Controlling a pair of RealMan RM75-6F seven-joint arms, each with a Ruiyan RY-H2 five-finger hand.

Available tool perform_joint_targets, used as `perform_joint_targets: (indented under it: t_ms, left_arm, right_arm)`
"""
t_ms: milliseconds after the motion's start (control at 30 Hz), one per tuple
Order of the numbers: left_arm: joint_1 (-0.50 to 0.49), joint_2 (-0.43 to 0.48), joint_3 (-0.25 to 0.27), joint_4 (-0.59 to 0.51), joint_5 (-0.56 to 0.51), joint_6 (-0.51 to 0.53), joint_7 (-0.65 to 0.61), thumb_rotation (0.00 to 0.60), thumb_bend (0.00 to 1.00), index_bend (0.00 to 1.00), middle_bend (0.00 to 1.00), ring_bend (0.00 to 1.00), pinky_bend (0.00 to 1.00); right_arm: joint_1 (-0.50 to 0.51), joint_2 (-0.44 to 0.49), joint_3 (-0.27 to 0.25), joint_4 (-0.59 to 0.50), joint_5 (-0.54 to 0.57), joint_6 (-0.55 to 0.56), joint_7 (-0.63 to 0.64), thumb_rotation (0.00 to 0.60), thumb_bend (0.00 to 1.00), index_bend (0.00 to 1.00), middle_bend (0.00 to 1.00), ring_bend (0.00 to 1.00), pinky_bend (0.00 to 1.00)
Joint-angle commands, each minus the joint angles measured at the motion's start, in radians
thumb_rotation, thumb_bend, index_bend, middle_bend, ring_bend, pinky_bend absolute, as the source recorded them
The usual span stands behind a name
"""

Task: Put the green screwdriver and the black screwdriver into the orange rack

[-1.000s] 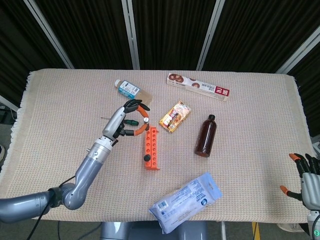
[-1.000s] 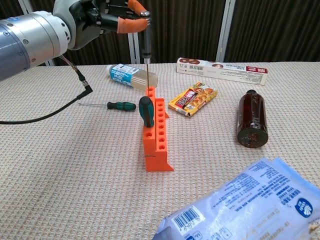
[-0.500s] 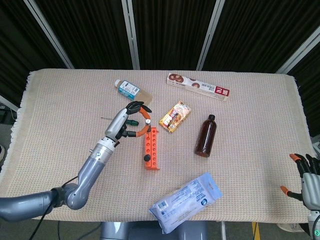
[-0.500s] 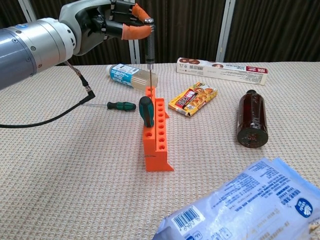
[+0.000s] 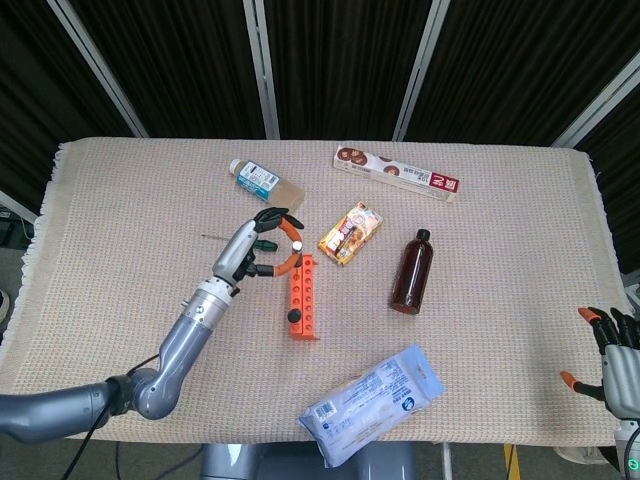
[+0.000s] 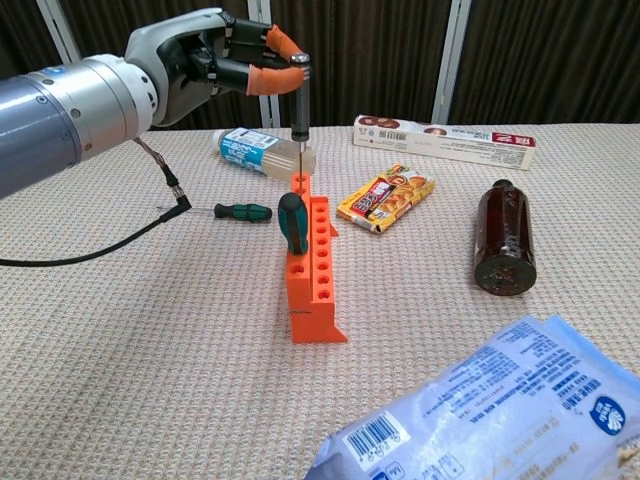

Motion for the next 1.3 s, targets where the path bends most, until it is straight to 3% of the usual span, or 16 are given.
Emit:
perform_joint_targets:
  t_ms: [33, 500, 867, 1300]
  left_arm:
    - [0.009, -0.016, 0.012, 0.019, 0.007, 0.003, -0.023, 0.600, 0.54, 0.70, 0.30, 0.10, 0.04]
    - [0.034, -0.070, 0.042, 0.108, 0.084, 0.021, -0.126, 0.600, 0.54, 0.70, 0.31, 0.10, 0.04]
    - [0.042, -0.124, 0.077, 0.175, 0.122, 0.033, -0.136, 0.600, 0.54, 0.70, 0.31, 0.10, 0.04]
    - [0.047, -0.141, 0.079, 0.206, 0.116, 0.010, -0.149, 0.600, 0.54, 0.70, 0.31, 0.10, 0.04]
  right_arm:
    - [0.000, 0.000, 0.001, 0.002, 0.002, -0.002, 0.001, 0.600, 0.00, 0.15, 0.13, 0.00, 0.06]
    - [0.003, 0.001, 0.003, -0.003, 0.002, -0.002, -0.005, 0.600, 0.00, 0.15, 0.13, 0.00, 0.06]
    - [0.007, 0.001, 0.004, -0.005, 0.007, -0.011, -0.007, 0.600, 0.00, 0.15, 0.13, 0.00, 0.06]
    - [0.008, 0.003, 0.005, -0.008, 0.011, -0.013, -0.013, 0.600, 0.00, 0.15, 0.13, 0.00, 0.06]
